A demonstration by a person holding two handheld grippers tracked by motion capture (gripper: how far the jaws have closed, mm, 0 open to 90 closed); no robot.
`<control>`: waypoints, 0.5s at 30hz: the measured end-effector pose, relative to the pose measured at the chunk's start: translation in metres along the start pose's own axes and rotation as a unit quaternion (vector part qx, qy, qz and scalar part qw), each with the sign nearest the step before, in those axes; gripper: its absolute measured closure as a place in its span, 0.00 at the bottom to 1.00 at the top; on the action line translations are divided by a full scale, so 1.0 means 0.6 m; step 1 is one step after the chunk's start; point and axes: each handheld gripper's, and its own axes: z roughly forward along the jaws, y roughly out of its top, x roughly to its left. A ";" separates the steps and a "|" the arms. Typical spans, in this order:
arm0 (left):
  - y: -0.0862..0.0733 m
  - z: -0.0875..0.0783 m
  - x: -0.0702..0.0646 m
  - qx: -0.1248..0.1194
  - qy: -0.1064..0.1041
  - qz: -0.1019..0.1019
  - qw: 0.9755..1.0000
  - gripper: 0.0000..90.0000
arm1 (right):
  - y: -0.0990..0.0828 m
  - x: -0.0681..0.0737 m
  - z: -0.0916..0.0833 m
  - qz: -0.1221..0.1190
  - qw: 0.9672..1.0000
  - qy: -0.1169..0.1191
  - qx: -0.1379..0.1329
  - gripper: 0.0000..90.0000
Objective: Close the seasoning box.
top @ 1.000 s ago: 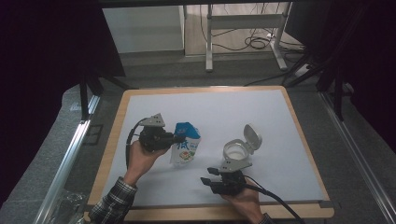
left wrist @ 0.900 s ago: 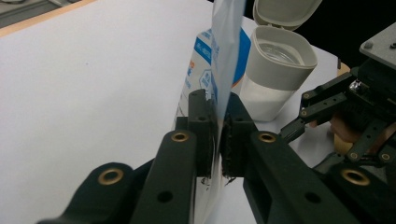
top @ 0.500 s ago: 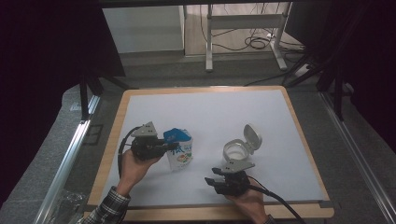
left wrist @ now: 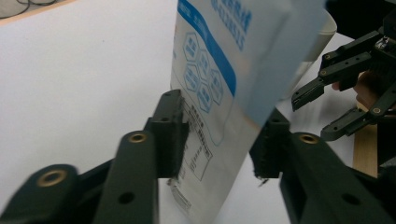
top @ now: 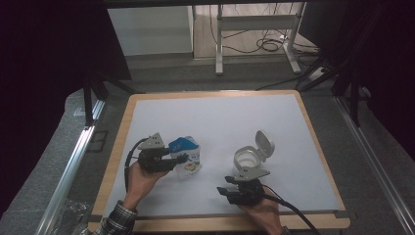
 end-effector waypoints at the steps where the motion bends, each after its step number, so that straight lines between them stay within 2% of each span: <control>1: -0.001 0.001 -0.001 0.002 0.002 0.001 1.000 0.61 | -0.001 0.000 0.000 0.002 1.000 -0.002 0.002 0.55; 5: -0.007 0.005 -0.007 0.012 0.017 0.014 1.000 0.51 | -0.004 -0.002 -0.002 0.003 1.000 0.000 0.007 0.57; 9: -0.015 0.008 -0.011 0.015 0.026 0.016 0.999 0.42 | -0.006 -0.003 -0.005 0.004 1.000 0.003 0.009 0.58; 15: -0.031 0.008 -0.017 0.027 0.050 0.016 0.998 0.29 | -0.009 -0.002 -0.013 0.000 1.000 -0.017 0.003 0.58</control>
